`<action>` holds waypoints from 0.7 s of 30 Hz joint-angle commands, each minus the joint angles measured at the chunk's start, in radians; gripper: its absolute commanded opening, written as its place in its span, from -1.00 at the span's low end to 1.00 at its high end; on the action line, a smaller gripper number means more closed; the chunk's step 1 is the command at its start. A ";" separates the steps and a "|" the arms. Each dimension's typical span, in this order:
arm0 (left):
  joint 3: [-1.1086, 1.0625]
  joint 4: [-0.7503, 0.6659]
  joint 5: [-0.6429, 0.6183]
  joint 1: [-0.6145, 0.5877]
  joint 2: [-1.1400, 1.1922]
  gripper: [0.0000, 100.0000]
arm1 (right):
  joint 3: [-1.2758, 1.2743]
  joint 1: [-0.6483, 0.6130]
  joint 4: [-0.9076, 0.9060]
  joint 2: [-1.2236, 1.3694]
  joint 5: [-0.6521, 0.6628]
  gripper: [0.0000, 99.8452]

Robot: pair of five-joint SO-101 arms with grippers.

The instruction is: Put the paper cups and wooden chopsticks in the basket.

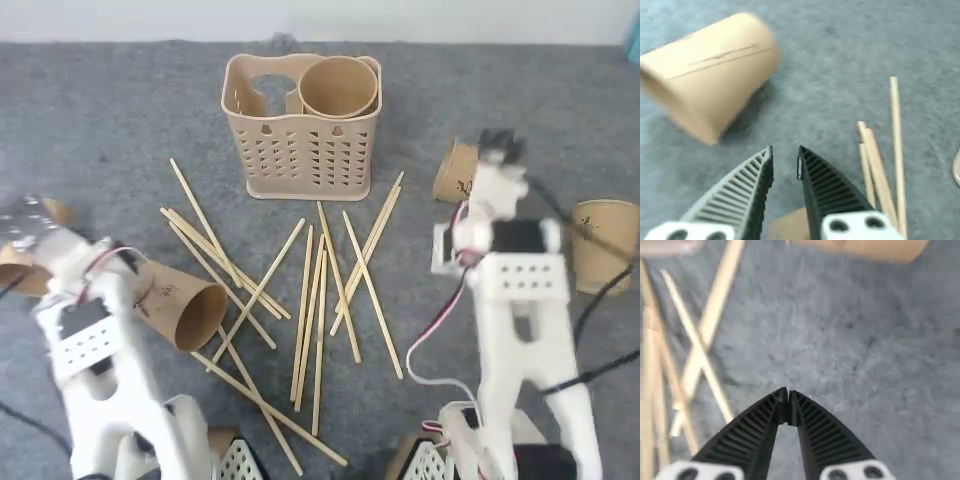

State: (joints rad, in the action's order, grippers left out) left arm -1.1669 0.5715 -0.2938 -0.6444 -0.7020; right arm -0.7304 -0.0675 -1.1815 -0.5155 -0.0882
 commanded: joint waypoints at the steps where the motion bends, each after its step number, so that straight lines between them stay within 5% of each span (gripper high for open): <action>1: 0.154 0.166 -0.018 -0.140 -0.040 -0.85 | -0.207 0.013 0.194 -0.076 0.031 -0.98; 7: 0.219 0.288 -0.017 -0.322 -0.037 -0.84 | -0.402 0.012 0.409 -0.074 0.025 -0.98; 16: 0.179 0.146 -0.018 -0.333 -0.011 -0.62 | -0.483 0.012 0.501 -0.085 0.032 -0.98; 21: 0.275 0.112 -0.021 -0.321 0.209 -0.62 | -0.479 0.035 0.484 -0.085 0.032 -0.98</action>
State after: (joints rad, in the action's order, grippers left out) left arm -0.9966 0.7234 -0.3000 -0.9697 -0.6498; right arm -1.2198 -0.0660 -0.6981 -0.5570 -0.0698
